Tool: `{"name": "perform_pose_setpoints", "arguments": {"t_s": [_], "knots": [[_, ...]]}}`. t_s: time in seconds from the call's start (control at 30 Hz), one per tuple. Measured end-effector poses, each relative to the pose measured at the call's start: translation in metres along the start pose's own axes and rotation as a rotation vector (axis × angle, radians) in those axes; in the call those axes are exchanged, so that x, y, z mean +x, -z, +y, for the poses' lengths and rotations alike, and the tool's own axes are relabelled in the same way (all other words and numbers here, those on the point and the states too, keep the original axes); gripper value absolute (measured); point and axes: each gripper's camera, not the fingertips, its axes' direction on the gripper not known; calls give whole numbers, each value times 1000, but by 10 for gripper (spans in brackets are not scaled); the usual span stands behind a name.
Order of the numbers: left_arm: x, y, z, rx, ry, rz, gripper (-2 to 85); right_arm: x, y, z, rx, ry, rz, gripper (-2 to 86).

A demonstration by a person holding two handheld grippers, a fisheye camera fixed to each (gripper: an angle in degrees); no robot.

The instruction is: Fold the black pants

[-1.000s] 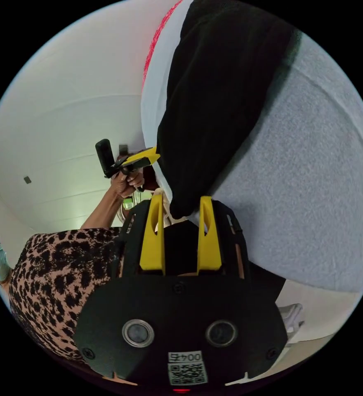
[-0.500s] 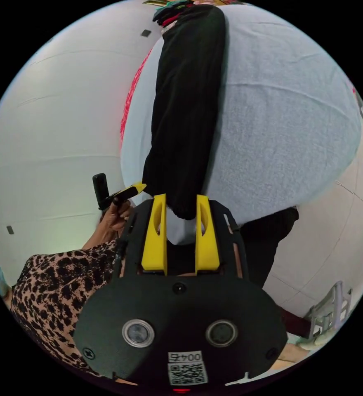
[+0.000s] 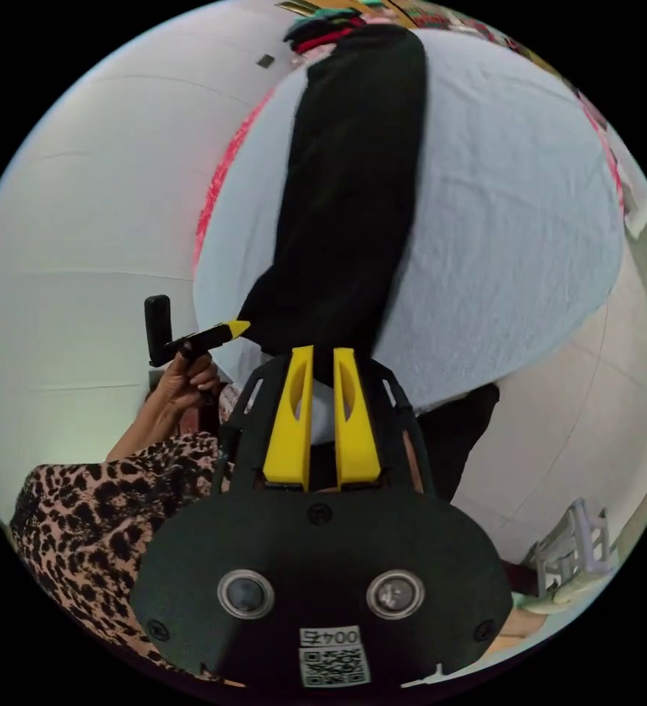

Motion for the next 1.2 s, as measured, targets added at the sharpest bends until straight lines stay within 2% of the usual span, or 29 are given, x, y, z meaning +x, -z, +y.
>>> {"name": "perform_pose_setpoints", "arguments": {"t_s": [0.1,0.17,0.2,0.3,0.37,0.47,0.53,0.63,0.8,0.93,1.1,1.2], "knots": [[49,55,-12,102,-49,-26,32,-54,48,9,160,142,55,51],[81,79,-11,130,-138,-123,31,-70,52,19,194,224,127,50],[84,80,-8,114,-169,-198,30,-61,36,20,150,216,138,50],[26,37,5,11,-15,-132,30,2,-29,28,-10,22,86,50],[-3,12,18,-6,69,-95,30,23,-40,38,-12,-61,49,49],[4,12,24,36,34,-103,31,12,-21,41,19,11,95,49],[20,20,19,36,-39,-174,32,6,-16,39,25,55,123,49],[9,12,18,11,4,-198,33,21,-38,38,-39,28,152,49],[-10,15,21,19,34,-108,37,38,-12,44,-27,19,68,63],[-9,39,27,22,-17,-148,54,62,17,48,18,-37,23,73],[-26,48,17,65,-2,-61,103,113,23,36,48,-154,-257,150],[-34,36,1,10,3,-29,116,129,22,33,46,-184,-312,143]]}}
